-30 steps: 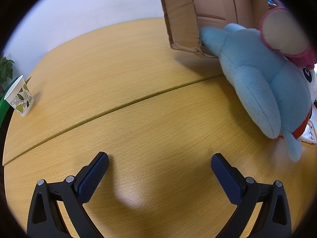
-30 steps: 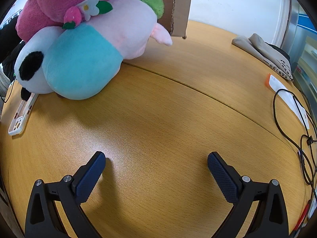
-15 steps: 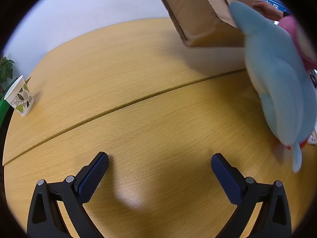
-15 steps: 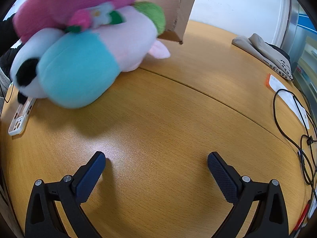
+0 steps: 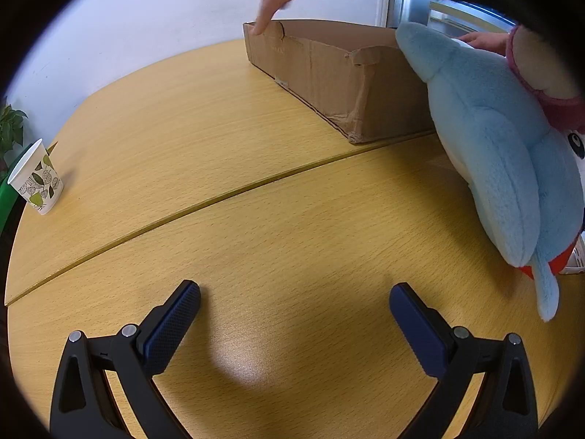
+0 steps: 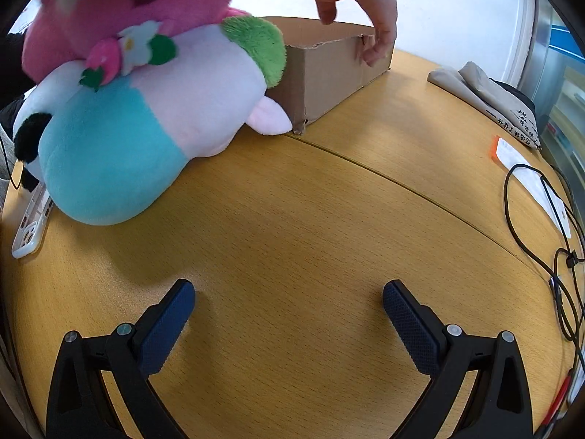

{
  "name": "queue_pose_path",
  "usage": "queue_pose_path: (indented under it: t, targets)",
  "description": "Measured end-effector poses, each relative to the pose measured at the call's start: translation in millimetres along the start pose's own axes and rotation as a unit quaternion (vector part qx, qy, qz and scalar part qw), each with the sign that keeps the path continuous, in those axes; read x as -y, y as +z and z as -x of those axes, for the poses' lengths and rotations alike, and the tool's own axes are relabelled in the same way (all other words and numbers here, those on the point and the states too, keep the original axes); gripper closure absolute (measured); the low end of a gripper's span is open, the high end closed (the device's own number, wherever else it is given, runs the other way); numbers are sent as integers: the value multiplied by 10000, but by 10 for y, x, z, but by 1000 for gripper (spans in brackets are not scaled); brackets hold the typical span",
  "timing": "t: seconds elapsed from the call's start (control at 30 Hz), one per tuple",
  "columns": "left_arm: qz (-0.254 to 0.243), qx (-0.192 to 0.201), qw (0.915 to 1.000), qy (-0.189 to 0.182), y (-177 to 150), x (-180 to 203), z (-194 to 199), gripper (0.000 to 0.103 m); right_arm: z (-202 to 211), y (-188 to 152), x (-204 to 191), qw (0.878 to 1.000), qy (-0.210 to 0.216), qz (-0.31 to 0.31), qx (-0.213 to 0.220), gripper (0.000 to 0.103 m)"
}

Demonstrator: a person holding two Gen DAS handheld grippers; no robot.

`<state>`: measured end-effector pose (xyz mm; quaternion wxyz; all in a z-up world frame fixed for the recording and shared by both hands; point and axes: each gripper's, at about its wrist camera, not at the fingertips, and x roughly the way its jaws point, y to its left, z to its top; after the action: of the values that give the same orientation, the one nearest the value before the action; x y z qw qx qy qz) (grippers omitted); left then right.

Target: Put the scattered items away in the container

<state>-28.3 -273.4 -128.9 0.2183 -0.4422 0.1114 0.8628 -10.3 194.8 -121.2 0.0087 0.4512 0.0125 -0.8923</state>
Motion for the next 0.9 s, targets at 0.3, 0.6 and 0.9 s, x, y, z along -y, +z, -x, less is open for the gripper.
queue_pose_path:
  t: [0.3, 0.6, 0.9]
  targets:
    - [-13, 0, 10000, -10, -1, -2, 0, 0, 0, -1, -1, 10000, 0, 0, 0, 0]
    - [-33, 0, 10000, -24, -2, -2, 0, 0, -1, -2, -1, 10000, 1, 1, 0, 0]
    - [-51, 0, 10000, -36, -4, -4, 0, 0, -1, -2, -1, 10000, 2, 2, -1, 0]
